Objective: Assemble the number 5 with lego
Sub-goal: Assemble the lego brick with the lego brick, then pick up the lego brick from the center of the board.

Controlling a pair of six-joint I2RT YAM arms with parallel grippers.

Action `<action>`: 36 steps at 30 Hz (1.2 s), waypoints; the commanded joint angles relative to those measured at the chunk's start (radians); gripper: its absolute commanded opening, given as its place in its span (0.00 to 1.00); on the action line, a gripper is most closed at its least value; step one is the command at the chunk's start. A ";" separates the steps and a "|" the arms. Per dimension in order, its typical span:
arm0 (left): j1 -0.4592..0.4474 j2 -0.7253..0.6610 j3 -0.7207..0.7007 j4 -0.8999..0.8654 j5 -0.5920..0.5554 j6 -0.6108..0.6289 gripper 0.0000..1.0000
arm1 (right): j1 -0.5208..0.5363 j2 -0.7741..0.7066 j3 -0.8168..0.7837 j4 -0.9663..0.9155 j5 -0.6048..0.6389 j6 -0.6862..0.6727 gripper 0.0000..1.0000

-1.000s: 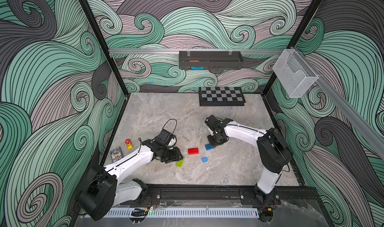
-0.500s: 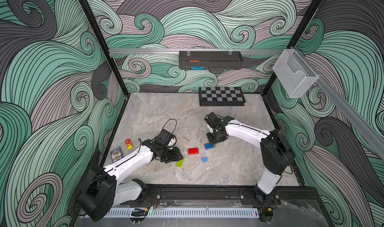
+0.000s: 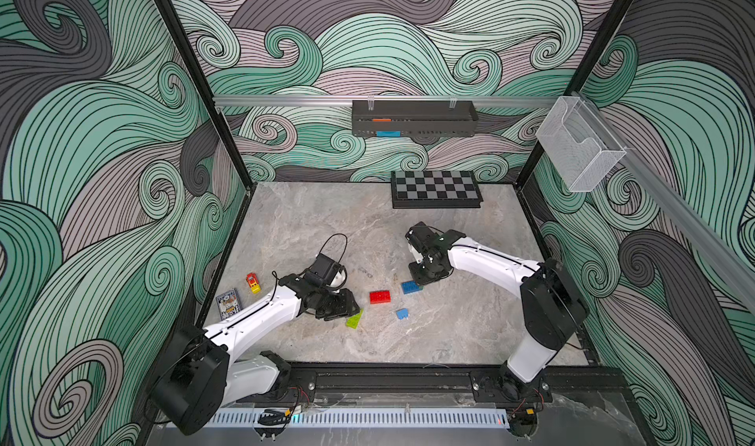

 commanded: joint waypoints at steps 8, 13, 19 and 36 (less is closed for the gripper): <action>-0.012 -0.030 0.002 -0.021 -0.012 0.009 0.48 | -0.002 0.015 -0.025 0.009 -0.014 0.001 0.17; -0.015 -0.033 0.010 -0.030 -0.015 0.011 0.49 | -0.002 -0.045 -0.027 0.002 -0.010 0.003 0.26; -0.051 -0.024 0.067 -0.068 -0.026 0.038 0.50 | -0.002 -0.188 -0.073 -0.022 -0.021 0.010 0.41; -0.333 0.378 0.405 -0.164 -0.089 0.053 0.60 | -0.008 -0.678 -0.514 0.086 -0.240 0.126 0.50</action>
